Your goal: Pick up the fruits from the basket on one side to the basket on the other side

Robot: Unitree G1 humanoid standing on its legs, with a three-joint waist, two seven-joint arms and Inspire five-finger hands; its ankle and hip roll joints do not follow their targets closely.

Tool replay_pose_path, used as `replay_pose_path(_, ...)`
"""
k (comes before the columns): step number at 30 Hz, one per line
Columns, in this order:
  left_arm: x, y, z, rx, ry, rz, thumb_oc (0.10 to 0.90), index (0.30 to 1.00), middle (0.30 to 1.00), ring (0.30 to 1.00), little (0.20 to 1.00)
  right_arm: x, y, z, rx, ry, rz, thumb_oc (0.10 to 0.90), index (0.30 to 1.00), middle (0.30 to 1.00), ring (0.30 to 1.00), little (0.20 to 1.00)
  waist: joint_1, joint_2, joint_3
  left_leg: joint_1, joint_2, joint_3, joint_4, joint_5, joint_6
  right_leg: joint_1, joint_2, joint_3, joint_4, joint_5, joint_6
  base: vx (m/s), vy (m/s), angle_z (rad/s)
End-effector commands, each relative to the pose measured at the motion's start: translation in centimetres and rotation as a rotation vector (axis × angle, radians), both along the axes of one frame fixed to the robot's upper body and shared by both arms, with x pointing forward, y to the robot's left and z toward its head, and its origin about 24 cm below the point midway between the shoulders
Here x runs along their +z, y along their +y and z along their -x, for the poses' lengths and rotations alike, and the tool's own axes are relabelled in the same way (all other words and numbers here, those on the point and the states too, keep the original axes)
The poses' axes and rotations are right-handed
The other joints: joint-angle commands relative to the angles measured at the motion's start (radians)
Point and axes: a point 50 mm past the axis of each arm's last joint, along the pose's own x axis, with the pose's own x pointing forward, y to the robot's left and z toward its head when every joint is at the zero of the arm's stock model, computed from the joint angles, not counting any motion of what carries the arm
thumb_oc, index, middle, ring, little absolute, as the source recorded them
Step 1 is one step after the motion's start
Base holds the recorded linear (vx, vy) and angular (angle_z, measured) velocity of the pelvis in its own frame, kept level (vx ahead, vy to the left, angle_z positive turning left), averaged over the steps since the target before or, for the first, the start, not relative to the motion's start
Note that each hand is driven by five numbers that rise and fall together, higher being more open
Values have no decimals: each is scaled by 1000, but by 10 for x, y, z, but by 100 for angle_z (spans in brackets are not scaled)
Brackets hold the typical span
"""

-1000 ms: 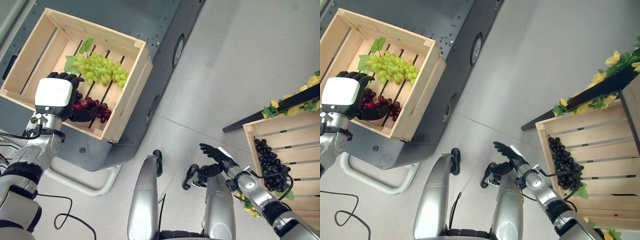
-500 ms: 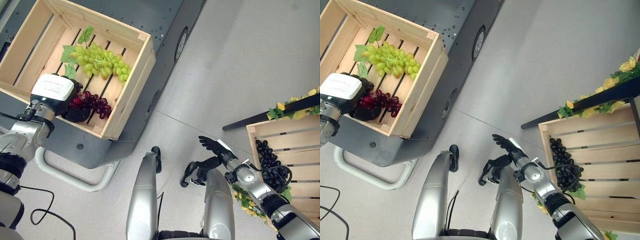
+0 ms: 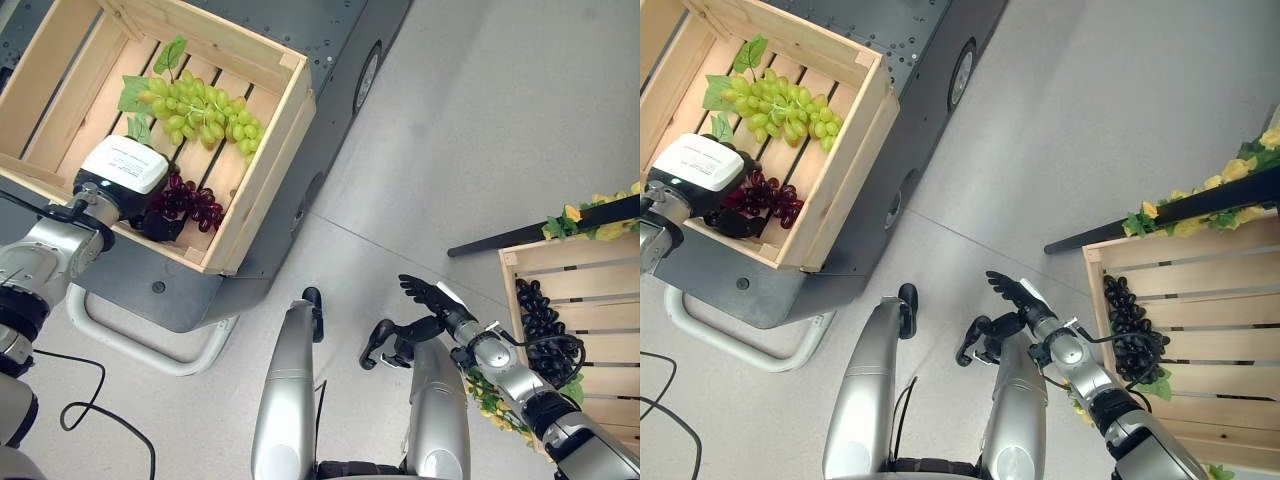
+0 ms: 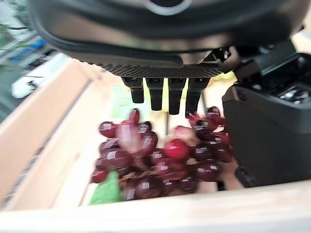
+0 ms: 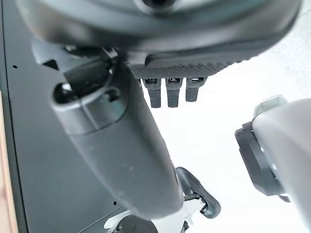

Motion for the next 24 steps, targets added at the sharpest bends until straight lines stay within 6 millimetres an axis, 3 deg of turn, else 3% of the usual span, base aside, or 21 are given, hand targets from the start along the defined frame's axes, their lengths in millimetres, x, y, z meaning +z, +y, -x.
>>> replay_pose_path(1, 42, 27, 13, 95, -76, -120, 800, 900, 900, 900, 900, 20, -7, 0, -8, -117, -85, 800, 900, 900, 900, 900, 17, 1, -13, 110, -12, 87, -57, -112, 40, 22, 11, 38, -66, 101, 40, -30, 28, -1)
replay_pose_path(6, 15, 41, 15, 216, 20, -101, 800, 900, 900, 900, 900, 23, -9, -3, -9, -118, -72, 800, 900, 900, 900, 900, 2, -5, -13, 86, -3, 90, -52, -108, 35, -3, 14, 42, -66, 101, 38, -15, 15, -3)
replay_pose_path(9, 10, 43, 13, 267, 37, -129, 800, 900, 900, 900, 900, 25, -12, -6, -12, -121, -71, 800, 900, 900, 900, 900, -2, -11, -13, 71, 0, 89, -50, -108, 35, -14, 14, 40, -66, 99, 35, -7, 3, -1)
replay_pose_path(24, 18, 57, 10, 516, -6, -254, 800, 900, 900, 900, 900, 36, -14, -13, -47, -166, -118, 800, 900, 900, 900, 900, -8, -35, -13, -18, 6, 72, -5, -117, 38, -103, 10, 27, -23, 95, 31, -2, 2, 0)
